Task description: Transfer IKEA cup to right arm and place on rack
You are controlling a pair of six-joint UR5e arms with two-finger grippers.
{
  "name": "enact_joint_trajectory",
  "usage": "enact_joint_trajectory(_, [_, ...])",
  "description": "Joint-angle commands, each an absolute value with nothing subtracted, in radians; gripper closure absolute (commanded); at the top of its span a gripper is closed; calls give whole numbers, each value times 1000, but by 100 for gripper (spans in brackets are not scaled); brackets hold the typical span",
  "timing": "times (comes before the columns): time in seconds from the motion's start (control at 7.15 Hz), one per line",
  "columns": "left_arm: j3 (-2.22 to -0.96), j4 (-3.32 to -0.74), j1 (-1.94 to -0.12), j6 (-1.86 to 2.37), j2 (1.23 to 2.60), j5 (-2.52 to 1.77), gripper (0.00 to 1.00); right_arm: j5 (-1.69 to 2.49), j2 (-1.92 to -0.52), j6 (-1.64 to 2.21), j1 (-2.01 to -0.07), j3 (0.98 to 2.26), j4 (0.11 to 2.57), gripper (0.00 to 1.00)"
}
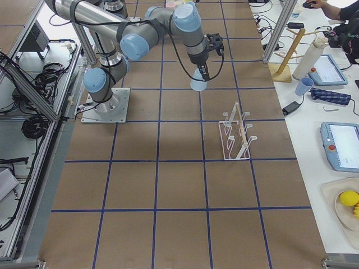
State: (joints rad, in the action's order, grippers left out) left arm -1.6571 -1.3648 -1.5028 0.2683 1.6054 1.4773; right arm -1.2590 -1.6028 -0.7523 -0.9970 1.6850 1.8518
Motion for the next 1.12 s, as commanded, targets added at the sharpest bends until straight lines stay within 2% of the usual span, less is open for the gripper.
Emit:
enact_joint_trajectory(0.0, [-1513, -1529, -1577, 258, 1589, 1615, 0, -1301, -1475, -810, -997, 1683, 2049, 66])
enact_joint_trajectory(0.42, [-1520, -1552, -1571, 112, 1572, 1574, 0, -1290, -1373, -801, -997, 1683, 2163, 66])
enact_joint_trajectory(0.98, [-1482, -1637, -1571, 80, 1601, 1597, 0, -1289, -1339, -796, -1002, 1683, 2175, 66])
